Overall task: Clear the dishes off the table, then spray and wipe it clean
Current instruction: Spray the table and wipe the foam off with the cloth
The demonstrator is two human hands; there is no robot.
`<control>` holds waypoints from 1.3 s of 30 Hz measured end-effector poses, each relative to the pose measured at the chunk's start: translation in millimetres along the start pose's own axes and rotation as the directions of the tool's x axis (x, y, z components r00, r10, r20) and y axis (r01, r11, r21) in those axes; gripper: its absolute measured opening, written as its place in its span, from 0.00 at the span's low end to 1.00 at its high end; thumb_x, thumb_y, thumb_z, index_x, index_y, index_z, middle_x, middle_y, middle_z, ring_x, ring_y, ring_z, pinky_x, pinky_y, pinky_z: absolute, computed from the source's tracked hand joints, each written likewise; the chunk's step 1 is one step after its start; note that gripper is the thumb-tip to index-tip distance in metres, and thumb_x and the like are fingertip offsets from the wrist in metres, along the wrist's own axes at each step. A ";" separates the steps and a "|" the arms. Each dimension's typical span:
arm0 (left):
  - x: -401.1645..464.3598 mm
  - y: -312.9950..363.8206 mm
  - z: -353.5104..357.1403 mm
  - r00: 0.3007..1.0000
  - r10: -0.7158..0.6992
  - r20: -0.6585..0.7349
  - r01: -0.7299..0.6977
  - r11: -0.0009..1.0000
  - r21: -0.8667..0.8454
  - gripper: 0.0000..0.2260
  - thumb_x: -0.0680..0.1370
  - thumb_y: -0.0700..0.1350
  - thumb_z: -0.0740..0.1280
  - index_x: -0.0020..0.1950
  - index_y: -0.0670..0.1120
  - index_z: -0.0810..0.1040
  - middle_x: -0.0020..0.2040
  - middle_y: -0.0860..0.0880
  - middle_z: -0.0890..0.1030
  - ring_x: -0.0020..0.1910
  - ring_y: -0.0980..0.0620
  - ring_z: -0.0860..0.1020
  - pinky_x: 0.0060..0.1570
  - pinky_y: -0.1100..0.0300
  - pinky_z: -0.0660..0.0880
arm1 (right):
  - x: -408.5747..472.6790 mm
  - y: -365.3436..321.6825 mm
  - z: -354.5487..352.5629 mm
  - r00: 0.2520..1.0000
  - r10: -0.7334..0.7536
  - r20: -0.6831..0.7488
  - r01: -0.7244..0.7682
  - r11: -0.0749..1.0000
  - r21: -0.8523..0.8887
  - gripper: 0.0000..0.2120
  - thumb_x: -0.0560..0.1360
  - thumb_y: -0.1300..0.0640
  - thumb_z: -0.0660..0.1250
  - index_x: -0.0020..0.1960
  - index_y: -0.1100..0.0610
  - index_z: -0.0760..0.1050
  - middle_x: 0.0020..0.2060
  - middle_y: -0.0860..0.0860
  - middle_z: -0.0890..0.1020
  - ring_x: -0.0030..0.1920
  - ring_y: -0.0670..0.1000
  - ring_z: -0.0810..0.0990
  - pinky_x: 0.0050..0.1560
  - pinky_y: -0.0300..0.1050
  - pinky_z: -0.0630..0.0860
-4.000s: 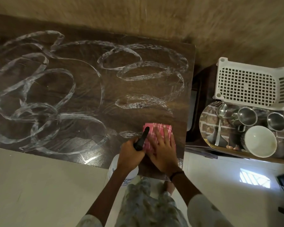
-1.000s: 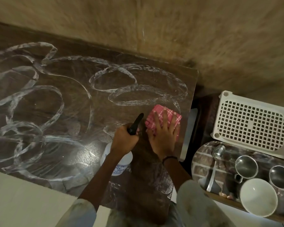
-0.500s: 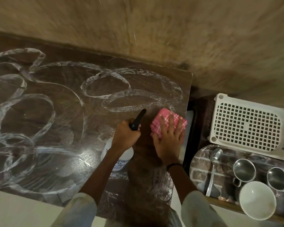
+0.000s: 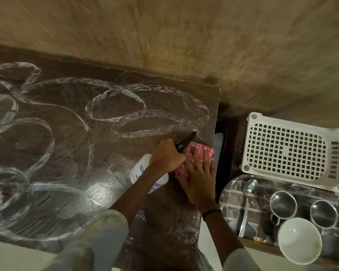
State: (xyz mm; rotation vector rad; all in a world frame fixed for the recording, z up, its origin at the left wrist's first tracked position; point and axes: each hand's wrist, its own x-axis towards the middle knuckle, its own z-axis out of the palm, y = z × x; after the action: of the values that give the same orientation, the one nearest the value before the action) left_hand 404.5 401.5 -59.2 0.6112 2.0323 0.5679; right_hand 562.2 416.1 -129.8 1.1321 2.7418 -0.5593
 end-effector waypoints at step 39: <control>19.1 -37.6 -73.4 0.979 -0.029 -0.200 -0.018 0.973 -0.231 0.07 0.71 0.33 0.66 0.45 0.40 0.80 0.44 0.37 0.82 0.45 0.38 0.79 0.47 0.47 0.77 | 206.1 20.3 -60.2 0.998 0.067 -0.008 -0.067 0.997 -0.049 0.38 0.70 0.32 0.47 0.77 0.44 0.50 0.78 0.52 0.50 0.76 0.65 0.45 0.73 0.66 0.45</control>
State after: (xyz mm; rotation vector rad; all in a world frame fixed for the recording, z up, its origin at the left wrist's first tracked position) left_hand 324.8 373.0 -58.8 0.4213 2.1141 0.8808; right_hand 431.3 587.5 -131.5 1.2110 2.6961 -0.4774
